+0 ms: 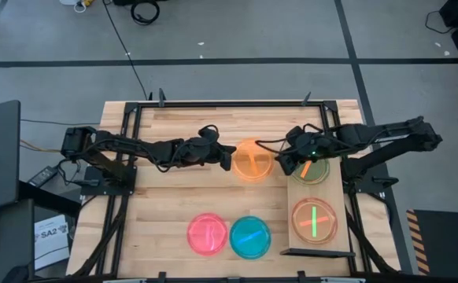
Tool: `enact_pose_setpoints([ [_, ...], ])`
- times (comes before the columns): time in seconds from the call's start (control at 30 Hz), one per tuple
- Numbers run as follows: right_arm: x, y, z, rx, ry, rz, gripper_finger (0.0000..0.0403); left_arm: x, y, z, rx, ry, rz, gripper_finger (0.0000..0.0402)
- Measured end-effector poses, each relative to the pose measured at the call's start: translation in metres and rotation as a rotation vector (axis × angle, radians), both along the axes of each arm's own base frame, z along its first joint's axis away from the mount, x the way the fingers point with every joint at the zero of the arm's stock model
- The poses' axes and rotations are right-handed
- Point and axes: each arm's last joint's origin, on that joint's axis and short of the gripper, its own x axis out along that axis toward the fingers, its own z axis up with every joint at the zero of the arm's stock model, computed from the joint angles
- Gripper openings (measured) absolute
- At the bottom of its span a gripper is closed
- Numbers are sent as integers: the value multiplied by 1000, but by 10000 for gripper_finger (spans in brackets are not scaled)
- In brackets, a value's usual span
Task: Place and stack plates onto a shelf
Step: Stack the orange transparent plate on top of the green transparent plate on the shelf
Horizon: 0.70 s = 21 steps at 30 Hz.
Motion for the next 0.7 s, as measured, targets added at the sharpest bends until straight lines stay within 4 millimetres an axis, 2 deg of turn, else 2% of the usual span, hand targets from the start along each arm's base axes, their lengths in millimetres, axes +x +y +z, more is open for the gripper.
enact_pose_setpoints([
  [0.23,15,2,-6,-14,-4,16,162,0,0,0,0,1,0,5],
  [0.4,17,2,-7,-14,-3,16,159,0,0,0,0,1,0,5],
  [0.7,16,2,-7,-14,-4,16,106,0,0,0,-1,1,0,5],
])
